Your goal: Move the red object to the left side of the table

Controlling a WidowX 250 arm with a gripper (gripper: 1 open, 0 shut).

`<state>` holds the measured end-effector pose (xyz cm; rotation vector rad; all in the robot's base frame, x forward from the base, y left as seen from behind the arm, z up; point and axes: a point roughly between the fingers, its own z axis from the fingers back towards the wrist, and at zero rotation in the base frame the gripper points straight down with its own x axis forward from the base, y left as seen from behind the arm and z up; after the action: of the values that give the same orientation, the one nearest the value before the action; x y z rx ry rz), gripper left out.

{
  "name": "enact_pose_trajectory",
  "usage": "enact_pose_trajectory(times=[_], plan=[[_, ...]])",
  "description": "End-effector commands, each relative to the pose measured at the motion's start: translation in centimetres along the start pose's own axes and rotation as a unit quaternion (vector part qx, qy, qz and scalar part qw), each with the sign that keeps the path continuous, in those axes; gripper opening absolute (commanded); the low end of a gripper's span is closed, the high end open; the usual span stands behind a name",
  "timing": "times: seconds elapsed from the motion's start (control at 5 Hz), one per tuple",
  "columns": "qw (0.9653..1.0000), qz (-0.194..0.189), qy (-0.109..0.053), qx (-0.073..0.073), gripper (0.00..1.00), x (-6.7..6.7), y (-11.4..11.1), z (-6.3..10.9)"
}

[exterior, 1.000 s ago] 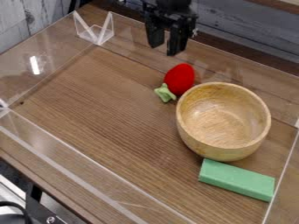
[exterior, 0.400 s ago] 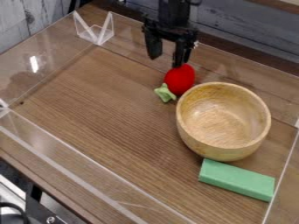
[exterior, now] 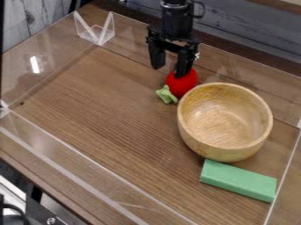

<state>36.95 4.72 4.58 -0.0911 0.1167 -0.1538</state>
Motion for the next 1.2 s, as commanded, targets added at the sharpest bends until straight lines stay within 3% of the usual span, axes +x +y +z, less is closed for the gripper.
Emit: enact_pose_trajectory(times=[0.0, 0.2, 0.6, 1.0], plan=[[0.9996, -0.014, -0.024, 0.01, 0.0, 0.4, 0.4, 0.2], [0.9994, -0.02, -0.025, 0.01, 0.0, 0.0, 0.9, -1.1], [0.9976, -0.031, -0.061, 0.007, 0.0, -1.6, 0.0, 1.3], [0.9923, -0.084, -0.09, 0.011, 0.0, -4.0, 1.1, 5.4]])
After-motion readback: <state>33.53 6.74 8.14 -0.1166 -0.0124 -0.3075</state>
